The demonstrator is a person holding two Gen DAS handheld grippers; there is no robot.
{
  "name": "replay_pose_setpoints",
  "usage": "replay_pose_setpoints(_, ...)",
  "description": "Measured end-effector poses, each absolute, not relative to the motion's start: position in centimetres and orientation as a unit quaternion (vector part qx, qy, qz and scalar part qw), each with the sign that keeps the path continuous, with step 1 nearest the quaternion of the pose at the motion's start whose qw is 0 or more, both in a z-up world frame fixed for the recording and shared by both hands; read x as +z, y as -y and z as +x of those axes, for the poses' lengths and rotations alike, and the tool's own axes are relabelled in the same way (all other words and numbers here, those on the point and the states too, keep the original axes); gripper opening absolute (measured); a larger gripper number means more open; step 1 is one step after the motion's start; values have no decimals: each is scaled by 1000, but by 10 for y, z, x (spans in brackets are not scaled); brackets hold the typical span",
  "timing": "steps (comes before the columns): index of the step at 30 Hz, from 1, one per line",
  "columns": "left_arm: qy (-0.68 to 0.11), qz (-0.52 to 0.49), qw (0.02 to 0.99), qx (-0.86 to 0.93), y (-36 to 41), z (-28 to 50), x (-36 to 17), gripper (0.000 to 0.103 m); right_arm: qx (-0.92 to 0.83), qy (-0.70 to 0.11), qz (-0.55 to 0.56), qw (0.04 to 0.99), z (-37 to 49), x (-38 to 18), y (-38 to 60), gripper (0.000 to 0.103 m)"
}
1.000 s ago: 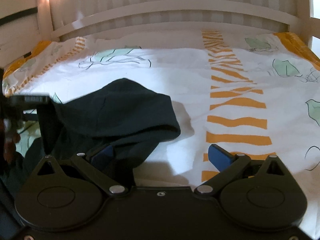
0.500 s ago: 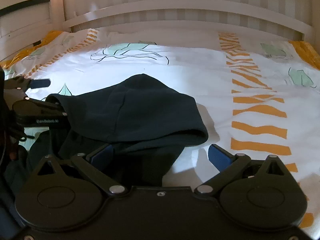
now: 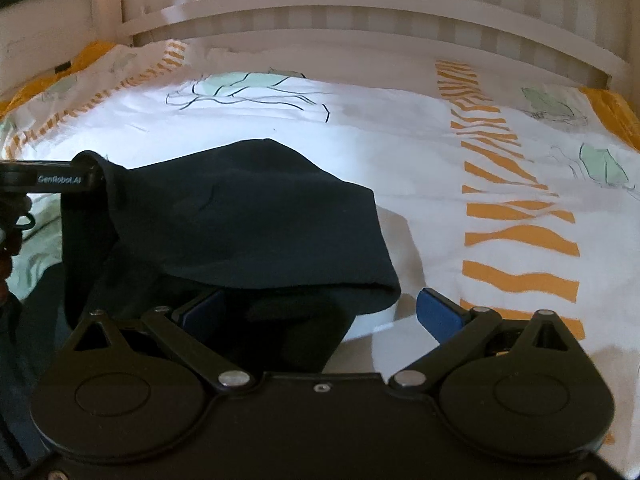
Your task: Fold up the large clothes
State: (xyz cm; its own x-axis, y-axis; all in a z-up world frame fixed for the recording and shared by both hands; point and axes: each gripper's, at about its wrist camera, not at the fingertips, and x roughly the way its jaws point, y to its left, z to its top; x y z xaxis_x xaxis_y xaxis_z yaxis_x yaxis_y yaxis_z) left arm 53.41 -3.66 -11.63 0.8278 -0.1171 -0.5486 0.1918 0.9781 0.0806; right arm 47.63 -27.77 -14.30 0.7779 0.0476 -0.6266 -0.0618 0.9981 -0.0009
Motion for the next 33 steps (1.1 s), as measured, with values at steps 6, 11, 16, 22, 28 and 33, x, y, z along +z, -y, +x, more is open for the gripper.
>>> replay_pose_setpoints(6, -281, 132, 945, -104, 38, 530, -128, 92, -46, -328, 7, 943, 487, -145, 319, 94)
replay_pose_setpoints(11, -313, 131, 931, -139, 30, 535, -133, 92, -11, -347, 102, 932, 483, -151, 359, 94)
replay_pose_setpoints(16, -324, 145, 915, -193, 13, 526, -116, 92, 22, -356, 97, 929, 472, -145, 370, 94)
replay_pose_setpoints(22, -339, 116, 904, -233, -18, 507, -91, 92, 60, -368, 74, 925, 448, -135, 371, 95)
replay_pose_setpoints(28, -330, -45, 910, -246, -20, 514, -64, 93, 103, -319, 121, 934, 439, -111, 366, 95)
replay_pose_setpoints(33, -343, -33, 911, -226, 20, 522, -80, 93, 105, -297, 133, 940, 469, -100, 338, 84)
